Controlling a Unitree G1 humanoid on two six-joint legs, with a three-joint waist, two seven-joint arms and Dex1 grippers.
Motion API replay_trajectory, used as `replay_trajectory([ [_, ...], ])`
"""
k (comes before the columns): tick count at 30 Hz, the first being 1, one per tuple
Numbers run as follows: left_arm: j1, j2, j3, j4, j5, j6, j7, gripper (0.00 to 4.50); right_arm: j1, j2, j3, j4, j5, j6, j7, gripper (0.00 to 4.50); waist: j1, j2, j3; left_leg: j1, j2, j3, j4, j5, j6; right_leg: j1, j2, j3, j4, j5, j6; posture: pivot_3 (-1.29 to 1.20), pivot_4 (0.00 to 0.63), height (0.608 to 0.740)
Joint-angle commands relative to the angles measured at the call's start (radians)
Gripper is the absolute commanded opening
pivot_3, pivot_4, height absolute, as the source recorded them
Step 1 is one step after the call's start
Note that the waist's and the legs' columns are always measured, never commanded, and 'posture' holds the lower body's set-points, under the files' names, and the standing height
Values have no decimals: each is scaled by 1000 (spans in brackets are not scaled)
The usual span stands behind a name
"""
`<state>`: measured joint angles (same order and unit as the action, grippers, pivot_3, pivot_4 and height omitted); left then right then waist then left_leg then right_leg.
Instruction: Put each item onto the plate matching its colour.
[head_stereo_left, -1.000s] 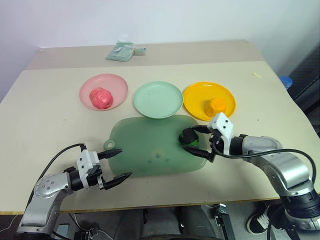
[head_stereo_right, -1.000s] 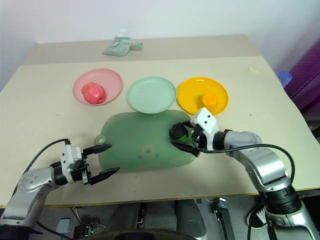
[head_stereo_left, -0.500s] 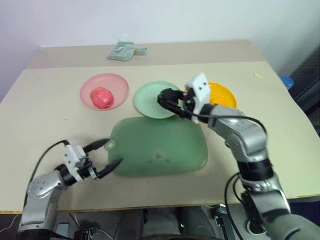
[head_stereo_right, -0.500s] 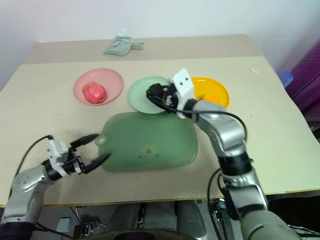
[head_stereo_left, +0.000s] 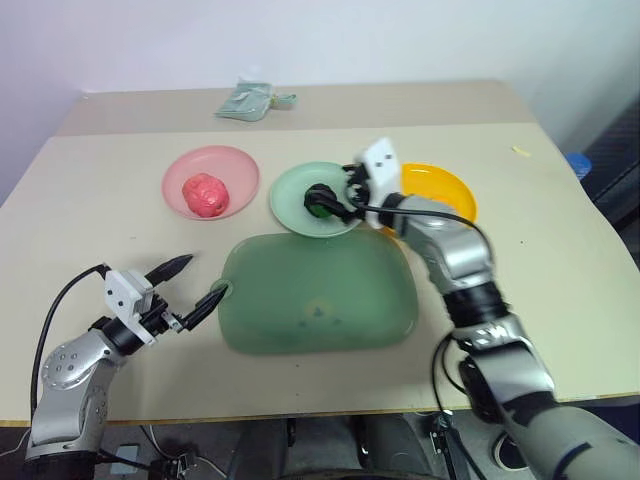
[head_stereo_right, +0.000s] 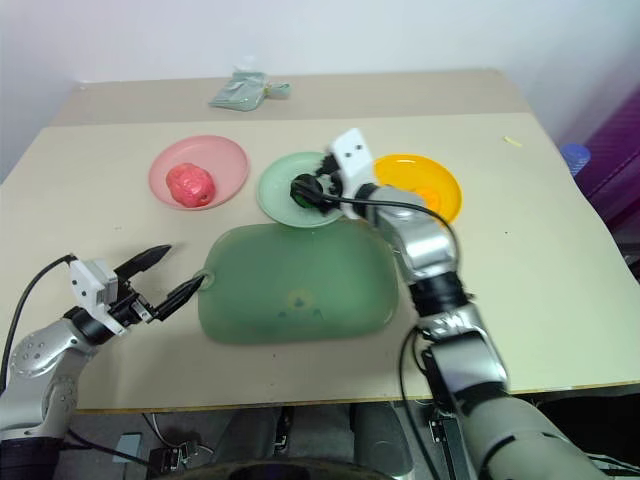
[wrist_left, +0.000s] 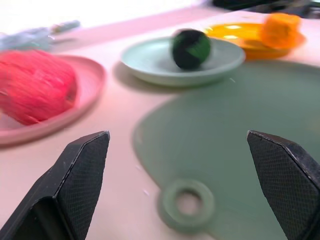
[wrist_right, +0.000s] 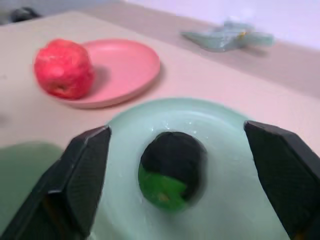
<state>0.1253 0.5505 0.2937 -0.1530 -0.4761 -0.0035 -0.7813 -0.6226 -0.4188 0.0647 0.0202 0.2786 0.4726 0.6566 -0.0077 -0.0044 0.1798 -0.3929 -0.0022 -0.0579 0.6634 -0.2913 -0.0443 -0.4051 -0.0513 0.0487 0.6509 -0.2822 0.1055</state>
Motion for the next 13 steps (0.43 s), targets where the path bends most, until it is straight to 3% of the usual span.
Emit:
replay_trajectory([
  [1,-4,27,67,-60,15,85,107,4500,140,-142,-140,-142,85,4,121,4457,-4,0,0,0,0,0,0,0,0,0,0,0,0,0,0,0,150,740],
  [8,9,57,155,-92,33,185,223,4500,470,-328,-400,-114,136,7,173,4457,-13,0,0,2,1,1,0,0,0,1,5,1,0,0,0,0,150,740],
  [13,30,53,177,-169,32,253,278,4500,520,-350,-443,-62,135,-7,176,4457,-12,0,0,3,1,3,0,0,0,1,4,3,1,0,0,0,150,740],
])
